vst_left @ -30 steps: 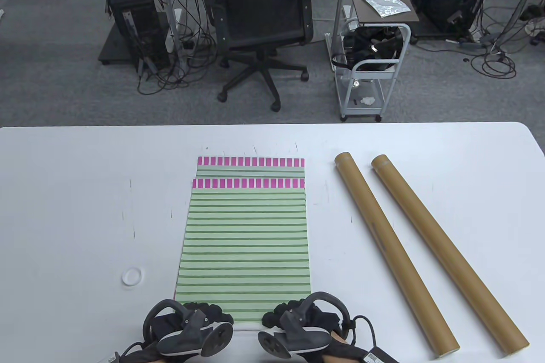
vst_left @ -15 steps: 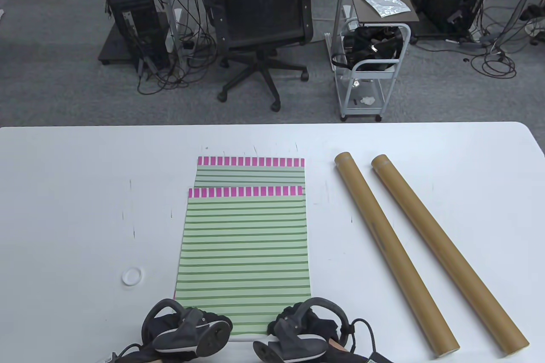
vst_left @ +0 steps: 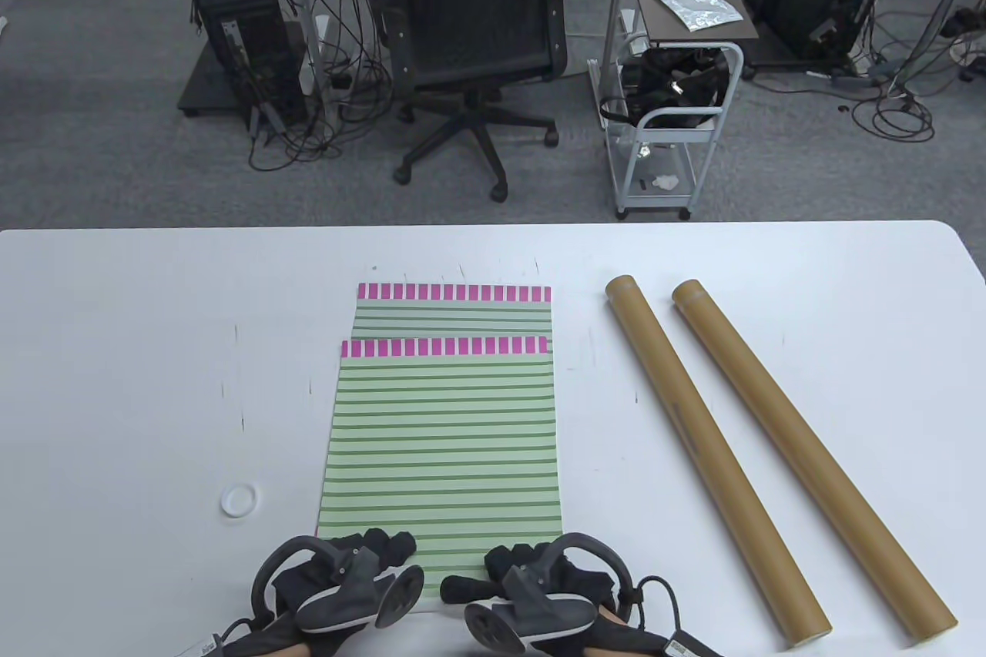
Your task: Roll up mouse pads and store in mailing tubes
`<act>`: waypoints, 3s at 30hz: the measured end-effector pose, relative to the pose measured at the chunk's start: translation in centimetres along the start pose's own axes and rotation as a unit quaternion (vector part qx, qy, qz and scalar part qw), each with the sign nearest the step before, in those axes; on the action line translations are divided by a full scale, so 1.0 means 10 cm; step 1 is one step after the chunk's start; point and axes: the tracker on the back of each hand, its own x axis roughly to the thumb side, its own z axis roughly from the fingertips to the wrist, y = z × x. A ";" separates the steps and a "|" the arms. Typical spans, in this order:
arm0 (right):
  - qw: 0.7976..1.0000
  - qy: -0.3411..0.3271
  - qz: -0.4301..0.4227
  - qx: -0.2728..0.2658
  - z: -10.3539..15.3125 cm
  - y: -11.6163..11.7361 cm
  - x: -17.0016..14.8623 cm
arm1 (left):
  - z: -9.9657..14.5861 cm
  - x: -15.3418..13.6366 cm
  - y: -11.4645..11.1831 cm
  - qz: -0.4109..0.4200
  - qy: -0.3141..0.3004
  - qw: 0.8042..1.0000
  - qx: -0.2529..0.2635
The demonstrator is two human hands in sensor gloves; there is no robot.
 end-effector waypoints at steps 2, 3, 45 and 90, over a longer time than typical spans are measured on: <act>1.000 -0.003 0.011 -0.018 0.01 -0.02 0.01 | 0.01 0.01 0.00 -0.005 -0.001 1.000 0.001; 1.000 0.002 -0.001 -0.016 0.01 -0.02 0.01 | 0.02 0.02 0.00 -0.011 -0.001 1.000 0.006; 0.998 0.029 -0.026 -0.040 -0.01 -0.02 -0.04 | 0.17 0.14 0.11 0.010 -0.088 0.995 0.053; 0.997 0.050 -0.039 -0.043 -0.01 -0.07 -0.14 | 0.11 0.08 0.11 0.038 -0.074 0.996 0.037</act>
